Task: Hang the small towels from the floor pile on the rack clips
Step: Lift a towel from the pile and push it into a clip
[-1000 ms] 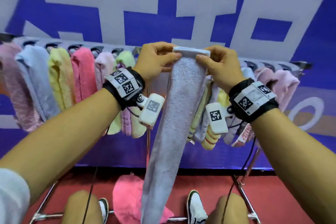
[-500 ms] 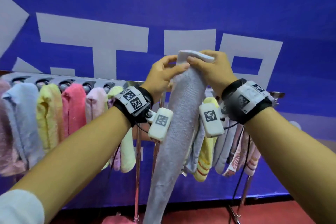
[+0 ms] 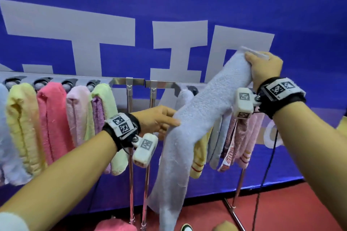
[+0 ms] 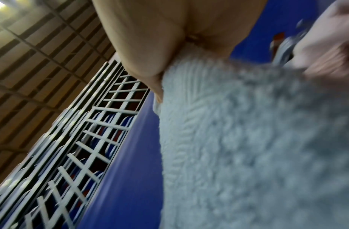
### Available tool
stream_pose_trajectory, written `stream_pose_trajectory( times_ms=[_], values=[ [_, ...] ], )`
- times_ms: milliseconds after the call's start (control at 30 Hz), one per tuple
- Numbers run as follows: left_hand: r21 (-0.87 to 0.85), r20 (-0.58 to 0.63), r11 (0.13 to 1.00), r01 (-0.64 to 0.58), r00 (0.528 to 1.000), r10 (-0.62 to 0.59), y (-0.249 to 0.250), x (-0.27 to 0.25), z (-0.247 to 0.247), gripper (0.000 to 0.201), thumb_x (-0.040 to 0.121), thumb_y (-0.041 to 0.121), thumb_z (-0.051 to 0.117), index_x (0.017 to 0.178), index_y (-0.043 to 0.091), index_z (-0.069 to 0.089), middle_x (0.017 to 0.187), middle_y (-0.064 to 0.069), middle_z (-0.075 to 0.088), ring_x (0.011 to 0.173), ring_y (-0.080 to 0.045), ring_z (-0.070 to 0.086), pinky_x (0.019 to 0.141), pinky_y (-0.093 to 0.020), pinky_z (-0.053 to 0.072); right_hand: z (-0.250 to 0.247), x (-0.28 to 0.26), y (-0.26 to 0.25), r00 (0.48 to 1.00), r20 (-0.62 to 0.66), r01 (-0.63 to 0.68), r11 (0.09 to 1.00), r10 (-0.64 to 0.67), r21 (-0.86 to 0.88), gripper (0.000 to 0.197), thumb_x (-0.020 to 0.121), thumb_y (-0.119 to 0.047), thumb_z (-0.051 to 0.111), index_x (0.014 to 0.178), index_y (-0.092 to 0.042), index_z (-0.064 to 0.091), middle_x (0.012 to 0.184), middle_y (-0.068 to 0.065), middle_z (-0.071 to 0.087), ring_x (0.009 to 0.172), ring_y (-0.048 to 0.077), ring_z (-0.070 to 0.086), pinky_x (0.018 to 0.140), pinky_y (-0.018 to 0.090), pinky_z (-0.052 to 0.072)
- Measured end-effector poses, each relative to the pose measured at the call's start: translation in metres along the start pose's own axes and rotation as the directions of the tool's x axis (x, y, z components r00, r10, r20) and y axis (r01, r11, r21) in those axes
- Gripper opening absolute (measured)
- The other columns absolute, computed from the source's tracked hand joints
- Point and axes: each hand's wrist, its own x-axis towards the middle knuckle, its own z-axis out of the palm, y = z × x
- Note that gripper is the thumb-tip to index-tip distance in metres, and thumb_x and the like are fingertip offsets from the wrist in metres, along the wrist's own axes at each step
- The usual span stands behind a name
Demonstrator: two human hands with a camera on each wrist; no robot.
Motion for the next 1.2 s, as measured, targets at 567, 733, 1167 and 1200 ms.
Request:
stream_pose_trajectory(
  times_ms=[567, 733, 1167, 1200],
  values=[
    [0.03, 0.039, 1.0, 0.004, 0.999, -0.006, 0.066, 0.078, 0.063, 0.014, 0.094, 0.01, 0.056, 0.087, 0.009, 0.067, 0.062, -0.002, 0.054, 0.045, -0.008, 0.049, 0.043, -0.017, 0.04, -0.011, -0.099, 0.036, 0.592, 0.72, -0.262, 0.931, 0.362, -0.253, 0.053, 0.095, -0.055, 0.047, 0.114, -0.011, 0.069, 0.113, 0.014, 0.071, 0.114, 0.034, 0.062, 0.104, 0.045, 0.043],
    [0.015, -0.053, 1.0, -0.015, 0.998, 0.016, 0.046, 0.079, 0.056, 0.036, 0.077, 0.013, 0.068, 0.108, -0.006, 0.066, 0.087, -0.016, 0.059, 0.066, -0.019, 0.054, 0.056, -0.023, 0.047, -0.022, -0.105, 0.047, 0.569, 0.748, -0.09, 0.931, 0.34, -0.355, 0.041, 0.095, -0.048, 0.056, 0.093, -0.01, 0.071, 0.086, 0.001, 0.074, 0.081, 0.011, 0.068, 0.076, 0.025, 0.054],
    [0.092, -0.007, 0.983, -0.162, 0.987, 0.163, 0.034, 0.117, 0.088, 0.041, 0.093, 0.021, 0.064, 0.059, 0.013, 0.043, 0.049, 0.004, 0.034, 0.043, -0.008, 0.03, 0.043, -0.019, 0.029, -0.085, -0.065, 0.063, 0.786, 0.561, -0.137, 0.958, 0.259, -0.25, 0.027, 0.094, -0.03, 0.064, 0.092, -0.003, 0.062, 0.084, 0.01, 0.056, 0.07, 0.015, 0.058, 0.067, 0.03, 0.05],
    [0.079, 0.008, 0.982, -0.174, 0.985, 0.174, 0.037, 0.122, 0.093, 0.04, 0.093, 0.022, 0.064, 0.058, 0.014, 0.046, 0.05, 0.003, 0.034, 0.044, -0.009, 0.031, 0.045, -0.02, 0.029, -0.089, -0.063, 0.066, 0.781, 0.556, -0.198, 0.957, 0.285, -0.213, 0.02, 0.092, -0.028, 0.064, 0.093, -0.008, 0.06, 0.085, 0.007, 0.057, 0.07, 0.013, 0.06, 0.066, 0.028, 0.05]
  ],
)
